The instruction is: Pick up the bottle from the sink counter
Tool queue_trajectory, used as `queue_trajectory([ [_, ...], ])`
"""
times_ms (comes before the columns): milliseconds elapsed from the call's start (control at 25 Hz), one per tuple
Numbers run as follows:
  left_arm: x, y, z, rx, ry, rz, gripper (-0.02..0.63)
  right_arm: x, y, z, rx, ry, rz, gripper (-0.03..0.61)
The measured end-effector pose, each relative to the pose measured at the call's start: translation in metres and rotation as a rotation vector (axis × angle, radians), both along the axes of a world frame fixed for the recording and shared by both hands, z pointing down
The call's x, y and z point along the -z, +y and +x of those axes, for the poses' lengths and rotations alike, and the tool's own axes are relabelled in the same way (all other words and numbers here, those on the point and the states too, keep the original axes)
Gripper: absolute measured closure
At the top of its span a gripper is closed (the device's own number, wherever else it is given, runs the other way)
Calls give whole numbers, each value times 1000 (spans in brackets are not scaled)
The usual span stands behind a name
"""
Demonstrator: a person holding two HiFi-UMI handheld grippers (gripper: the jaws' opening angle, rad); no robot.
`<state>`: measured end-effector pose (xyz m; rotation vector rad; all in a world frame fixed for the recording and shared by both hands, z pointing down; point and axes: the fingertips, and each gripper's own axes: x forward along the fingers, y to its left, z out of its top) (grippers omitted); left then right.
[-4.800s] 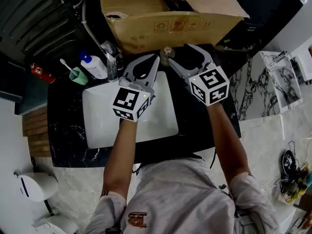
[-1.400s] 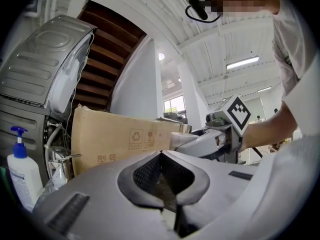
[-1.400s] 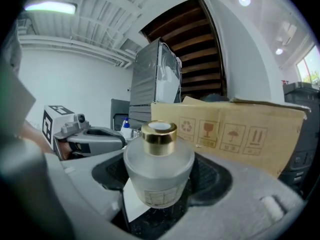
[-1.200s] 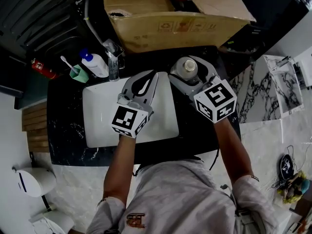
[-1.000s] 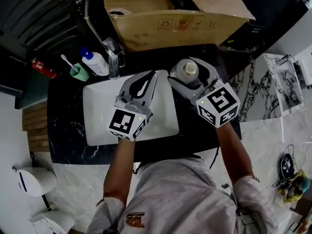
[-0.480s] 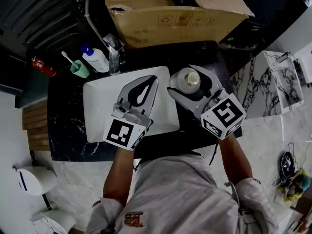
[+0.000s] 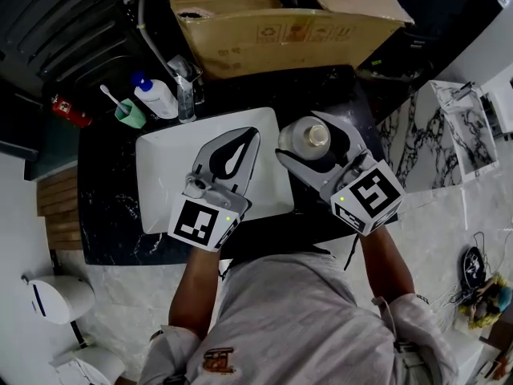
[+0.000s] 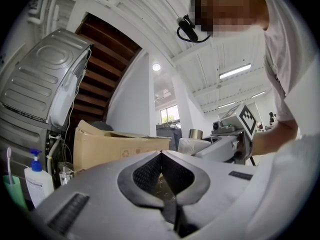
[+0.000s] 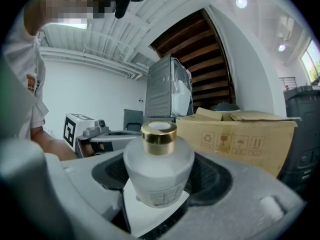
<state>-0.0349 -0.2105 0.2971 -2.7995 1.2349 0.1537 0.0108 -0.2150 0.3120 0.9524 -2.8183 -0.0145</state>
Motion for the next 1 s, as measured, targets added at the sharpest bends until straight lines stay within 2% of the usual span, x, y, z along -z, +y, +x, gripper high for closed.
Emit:
queue_trajectory([
  [1000,4,7,9,-16,-6,14,614,1,8,6,-4,13,9,245],
])
